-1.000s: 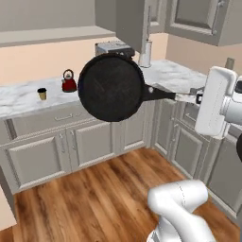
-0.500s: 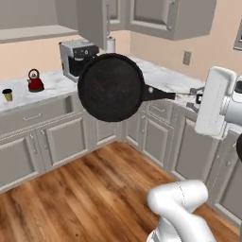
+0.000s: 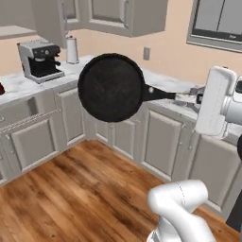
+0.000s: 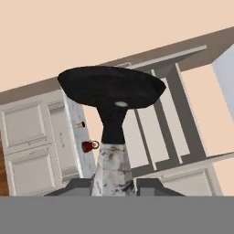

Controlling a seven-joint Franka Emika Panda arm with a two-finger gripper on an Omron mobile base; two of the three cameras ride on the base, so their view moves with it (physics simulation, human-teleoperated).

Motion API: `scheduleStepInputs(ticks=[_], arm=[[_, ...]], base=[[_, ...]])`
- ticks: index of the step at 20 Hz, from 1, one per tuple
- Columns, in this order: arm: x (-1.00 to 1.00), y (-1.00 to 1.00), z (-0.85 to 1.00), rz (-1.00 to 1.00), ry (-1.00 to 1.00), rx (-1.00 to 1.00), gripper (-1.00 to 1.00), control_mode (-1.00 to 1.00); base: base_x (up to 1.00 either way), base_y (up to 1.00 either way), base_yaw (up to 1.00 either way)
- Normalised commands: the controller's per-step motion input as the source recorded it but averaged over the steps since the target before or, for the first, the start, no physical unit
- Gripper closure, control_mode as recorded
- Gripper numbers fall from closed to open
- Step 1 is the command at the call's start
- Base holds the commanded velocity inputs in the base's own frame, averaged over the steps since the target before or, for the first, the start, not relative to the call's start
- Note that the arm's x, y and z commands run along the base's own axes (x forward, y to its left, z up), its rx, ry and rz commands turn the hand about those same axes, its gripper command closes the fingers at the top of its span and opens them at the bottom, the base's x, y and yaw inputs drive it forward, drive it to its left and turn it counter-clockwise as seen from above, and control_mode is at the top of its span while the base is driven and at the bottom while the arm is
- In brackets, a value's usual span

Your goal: Pick the pan from the cabinet and place it on the stove. Then turn on the stove burner for the pan.

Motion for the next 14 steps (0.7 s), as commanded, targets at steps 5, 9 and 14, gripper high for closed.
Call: scheduleStepInputs(ticks=[5, 9, 14], arm=[[0.0, 0.0, 0.0, 0.0, 0.0, 0.0, 1.0, 1.0], [0.0, 0.0, 0.0, 0.0, 0.0, 0.0, 1.0, 1.0], [0.0, 0.0, 0.0, 0.0, 0.0, 0.0, 1.0, 1.0]], base=[[-0.3, 0.17, -0.41], [-0.21, 0.26, -0.43], [-0.18, 0.3, -0.43]])
